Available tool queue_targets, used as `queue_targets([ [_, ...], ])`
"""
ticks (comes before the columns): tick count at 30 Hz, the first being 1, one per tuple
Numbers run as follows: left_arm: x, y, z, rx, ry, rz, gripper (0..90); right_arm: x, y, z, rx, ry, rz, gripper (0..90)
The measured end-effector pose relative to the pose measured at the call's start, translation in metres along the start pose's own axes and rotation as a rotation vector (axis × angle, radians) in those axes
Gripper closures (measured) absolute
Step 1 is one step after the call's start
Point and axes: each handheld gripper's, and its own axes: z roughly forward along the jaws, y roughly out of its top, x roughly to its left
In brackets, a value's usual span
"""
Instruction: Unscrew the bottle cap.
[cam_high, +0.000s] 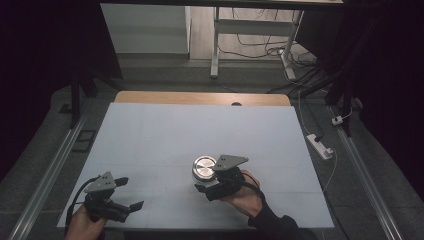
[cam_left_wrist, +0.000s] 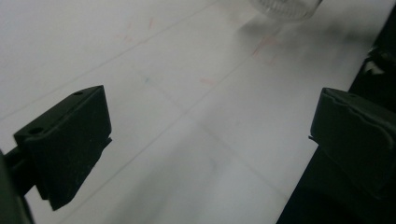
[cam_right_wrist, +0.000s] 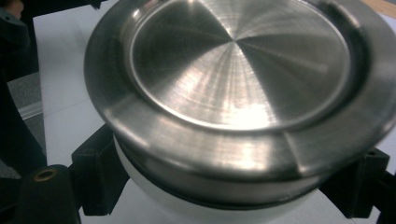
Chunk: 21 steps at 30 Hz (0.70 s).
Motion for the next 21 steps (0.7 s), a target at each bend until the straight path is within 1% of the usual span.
queue_targets([
  [1,0.0,0.003,0.002,-0.004,-0.01,0.003,0.0,0.0,0.0,0.0,0.0,-0.002,-0.002,15.1],
  [2,0.0,0.003,0.002,-0.004,-0.01,0.003,0.0,0.001,0.0,0.0,0.0,-0.001,-0.002,15.1],
  [3,0.001,0.006,0.003,-0.006,-0.022,0.002,0.0,0.0,0.0,0.0,0.0,0.003,-0.003,15.1],
  [4,0.002,0.013,0.005,-0.002,-0.036,0.004,0.0,0.001,0.001,0.0,-0.001,0.004,-0.004,15.1],
  [5,0.002,0.017,0.006,0.003,-0.037,0.01,0.0,0.001,0.001,0.0,0.0,0.003,-0.006,15.1],
  [6,0.002,0.017,0.006,0.003,-0.037,0.01,0.0,0.001,0.001,0.0,0.001,0.005,-0.007,15.1],
  [7,0.001,0.024,0.008,0.007,-0.044,0.025,0.0,0.002,0.001,0.001,0.0,0.006,-0.008,15.1],
  [9,0.0,0.032,0.01,0.007,-0.055,0.037,0.0,0.002,0.002,0.001,0.001,0.013,-0.011,15.1],
  [10,-0.001,0.037,0.012,0.01,-0.063,0.05,0.0,0.002,0.002,0.002,0.003,0.014,-0.013,15.1],
  [14,-0.007,0.054,0.021,0.018,-0.074,0.12,0.0,0.004,0.002,0.003,0.008,0.022,-0.021,15.1],
  [16,-0.01,0.062,0.027,0.021,-0.09,0.151,0.0,0.004,0.003,0.004,0.009,0.026,-0.027,15.1],
  [18,-0.011,0.07,0.033,0.017,-0.1,0.171,0.0,0.005,0.003,0.004,0.012,0.031,-0.03,15.1],
  [21,-0.013,0.08,0.042,0.008,-0.127,0.19,0.0,0.005,0.003,0.004,0.014,0.033,-0.035,15.1],
])
